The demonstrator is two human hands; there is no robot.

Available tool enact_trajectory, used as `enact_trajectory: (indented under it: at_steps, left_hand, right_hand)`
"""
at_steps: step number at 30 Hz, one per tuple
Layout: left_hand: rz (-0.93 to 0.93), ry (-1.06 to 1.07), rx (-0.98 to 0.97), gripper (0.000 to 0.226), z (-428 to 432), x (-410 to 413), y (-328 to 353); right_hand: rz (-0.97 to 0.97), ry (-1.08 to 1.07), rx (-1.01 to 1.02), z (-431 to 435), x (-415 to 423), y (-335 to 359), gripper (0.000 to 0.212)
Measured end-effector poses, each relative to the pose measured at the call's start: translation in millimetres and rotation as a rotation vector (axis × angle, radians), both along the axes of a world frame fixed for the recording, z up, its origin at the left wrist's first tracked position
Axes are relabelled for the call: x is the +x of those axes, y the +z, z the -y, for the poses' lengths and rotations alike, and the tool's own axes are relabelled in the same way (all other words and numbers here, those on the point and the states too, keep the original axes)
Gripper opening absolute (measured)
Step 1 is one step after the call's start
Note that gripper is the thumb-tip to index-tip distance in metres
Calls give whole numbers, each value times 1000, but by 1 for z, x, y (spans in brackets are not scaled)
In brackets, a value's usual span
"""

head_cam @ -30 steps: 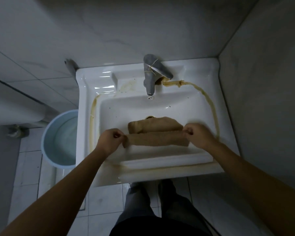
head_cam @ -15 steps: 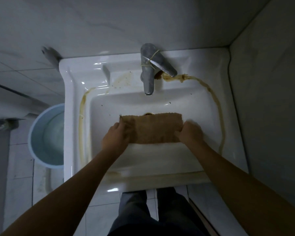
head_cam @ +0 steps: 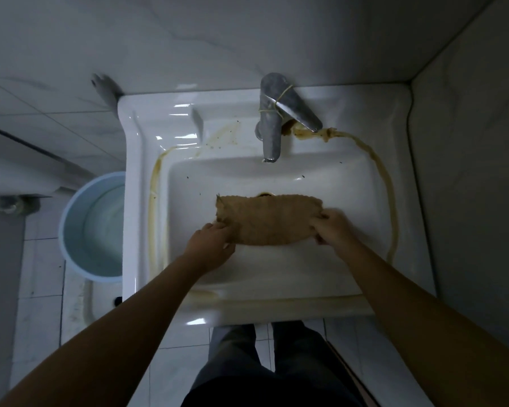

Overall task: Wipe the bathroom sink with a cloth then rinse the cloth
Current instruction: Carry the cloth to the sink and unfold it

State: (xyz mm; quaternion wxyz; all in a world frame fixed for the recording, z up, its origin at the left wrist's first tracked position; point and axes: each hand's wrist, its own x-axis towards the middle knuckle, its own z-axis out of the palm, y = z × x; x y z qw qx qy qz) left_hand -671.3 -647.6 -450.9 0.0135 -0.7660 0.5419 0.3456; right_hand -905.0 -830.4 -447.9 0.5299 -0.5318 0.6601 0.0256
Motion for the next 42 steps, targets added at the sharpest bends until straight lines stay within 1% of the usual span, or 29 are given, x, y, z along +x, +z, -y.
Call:
enact_trajectory:
  at_steps: [1, 4, 5, 7, 8, 9, 11, 13, 14, 16, 18, 19, 20, 22, 23, 26, 30, 32, 34, 38, 40, 42]
  left_hand:
    - [-34, 70, -24, 30, -1, 3, 5]
    - [-108, 308, -91, 30, -9, 14, 18]
    - [-146, 404, -114, 30, -12, 18, 22]
    - [-196, 564, -155, 30, -21, 26, 29]
    - [-209, 616, -172, 31, -25, 29, 32]
    - [-220, 653, -188, 32, -28, 31, 33]
    - [-238, 688, -217, 30, -31, 30, 36]
    - [-245, 687, -234, 27, -32, 27, 35]
    - [-251, 683, -238, 26, -32, 26, 34]
    - [-253, 678, -242, 26, -33, 23, 33]
    - [-245, 679, -247, 27, -35, 23, 32]
    - [-243, 676, -249, 27, -36, 24, 31]
    - [-240, 670, -252, 26, -37, 24, 30]
    - [-234, 656, -260, 25, -38, 24, 29]
    - [-232, 656, -264, 24, -39, 24, 29]
    - [-224, 665, -269, 23, -39, 23, 28]
    - [-205, 658, -261, 21, -39, 22, 26]
    - [-198, 646, -253, 21, -39, 22, 25]
    - [-202, 633, -244, 22, -40, 22, 27]
    - [-205, 609, -227, 25, -41, 23, 38]
    - [-186, 599, -233, 27, -42, 26, 47]
    - [-159, 577, -250, 28, -45, 32, 60]
  right_hand:
    - [75, -46, 19, 1, 5, 5, 24]
    - [227, -24, -59, -1, 34, 21, 37]
    - [278, 2, -75, -6, 47, 26, 38]
    - [353, 96, -80, -19, 75, 32, 34]
    - [371, 160, -63, -28, 89, 33, 38]
    - [374, 237, -42, -37, 103, 32, 43]
    - [303, 436, -37, -54, 120, 25, 52]
    - [152, 576, -66, -64, 123, 11, 49]
    - [62, 583, -87, -66, 120, 5, 46]
    - [-115, 511, -132, -64, 107, -8, 45]
    - [-198, 407, -152, -60, 94, -18, 48]
    - [-202, 365, -140, -58, 89, -22, 50]
    - [-188, 334, -124, -57, 87, -24, 47]
    - [-141, 294, -95, -54, 90, -30, 30]
    - [-123, 284, -85, -53, 94, -34, 27]
    - [-122, 261, -88, -52, 108, -43, 39]
    - [-147, 262, -76, -53, 117, -53, 48]
    - [-117, 259, -63, -56, 119, -54, 49]
    - [-41, 232, -35, -57, 118, -51, 43]
    - [230, 66, 6, -55, 107, -22, 16]
    - [321, 19, 0, -55, 100, 0, 16]
    - [357, 22, -25, -57, 94, 25, 13]
